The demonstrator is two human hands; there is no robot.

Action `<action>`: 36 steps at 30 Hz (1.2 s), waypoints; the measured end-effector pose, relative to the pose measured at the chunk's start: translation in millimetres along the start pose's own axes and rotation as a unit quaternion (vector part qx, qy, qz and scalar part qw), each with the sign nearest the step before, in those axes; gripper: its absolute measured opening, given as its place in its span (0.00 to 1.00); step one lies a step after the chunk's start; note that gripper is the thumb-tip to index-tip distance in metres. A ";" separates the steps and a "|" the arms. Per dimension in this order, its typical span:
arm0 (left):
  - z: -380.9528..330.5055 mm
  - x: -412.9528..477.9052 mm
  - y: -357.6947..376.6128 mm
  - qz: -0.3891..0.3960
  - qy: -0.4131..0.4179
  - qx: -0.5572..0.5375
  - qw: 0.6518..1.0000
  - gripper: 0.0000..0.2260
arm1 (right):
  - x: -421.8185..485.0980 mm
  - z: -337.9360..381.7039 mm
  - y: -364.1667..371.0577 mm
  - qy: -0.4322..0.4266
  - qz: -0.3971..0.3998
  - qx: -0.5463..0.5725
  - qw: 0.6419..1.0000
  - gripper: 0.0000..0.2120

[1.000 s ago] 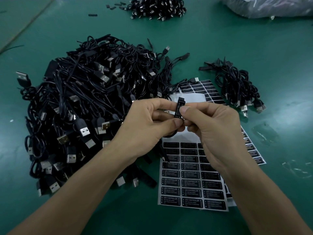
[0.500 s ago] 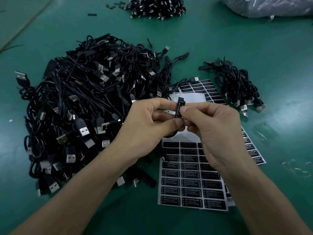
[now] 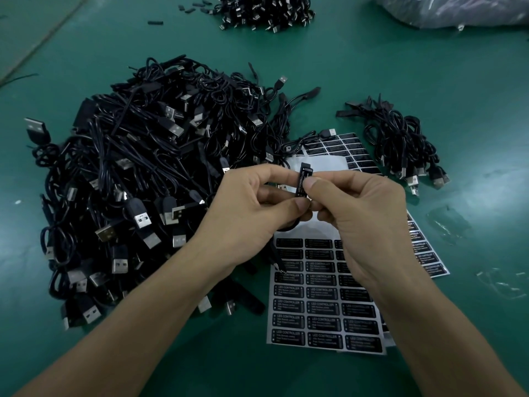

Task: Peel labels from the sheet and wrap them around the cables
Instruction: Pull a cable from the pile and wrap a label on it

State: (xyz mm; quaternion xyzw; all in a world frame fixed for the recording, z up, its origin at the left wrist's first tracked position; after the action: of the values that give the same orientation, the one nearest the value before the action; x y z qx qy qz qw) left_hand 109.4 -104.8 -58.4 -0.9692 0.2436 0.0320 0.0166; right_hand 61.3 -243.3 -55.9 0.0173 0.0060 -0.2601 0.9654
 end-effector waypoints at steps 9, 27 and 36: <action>0.9 1.4 0.6 0.000 0.004 0.004 1.000 0.09 | 0.1 0.3 -0.9 0.001 -0.002 -0.002 1.000 0.05; 1.8 0.7 -0.6 -0.046 0.040 -0.009 0.998 0.07 | -3.5 2.8 2.9 -0.019 -0.016 -0.007 1.000 0.05; 0.8 -0.1 0.3 -0.051 0.049 -0.002 0.997 0.04 | -3.1 3.3 3.6 -0.012 -0.011 0.005 1.000 0.06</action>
State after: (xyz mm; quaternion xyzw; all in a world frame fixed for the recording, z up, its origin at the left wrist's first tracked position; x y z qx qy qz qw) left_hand 109.1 -105.0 -59.2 -0.9809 0.1939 -0.0156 0.0042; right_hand 60.4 -238.7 -52.4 0.0194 -0.0065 -0.2713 0.9623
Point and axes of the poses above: each hand's wrist, its own x-axis towards the middle knuckle, its own y-axis out of the palm, z = x × y, the point moved 8 cm from there along x, towards the middle knuckle, and after that the axes turned 2 degrees about -z, right-handed, at the moved point
